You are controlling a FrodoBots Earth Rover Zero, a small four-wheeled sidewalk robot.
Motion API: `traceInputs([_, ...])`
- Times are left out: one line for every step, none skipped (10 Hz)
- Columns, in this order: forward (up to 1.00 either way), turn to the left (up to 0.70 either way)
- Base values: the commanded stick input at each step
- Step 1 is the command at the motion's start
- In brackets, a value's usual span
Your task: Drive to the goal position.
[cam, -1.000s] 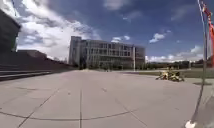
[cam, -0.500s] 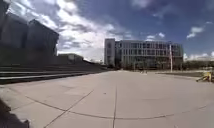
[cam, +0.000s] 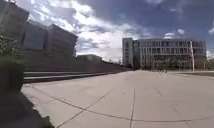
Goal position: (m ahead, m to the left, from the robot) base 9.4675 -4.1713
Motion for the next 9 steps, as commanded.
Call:
traceInputs([0.0,-0.7])
traceInputs([0.0,-0.66])
traceInputs([0.0,-0.41])
traceInputs([0.0,0.0])
traceInputs([0.0,0.0])
traceInputs([0.0,0.0])
traceInputs([0.0,0.0])
traceInputs([0.0,0.0])
traceInputs([0.0,0.0])
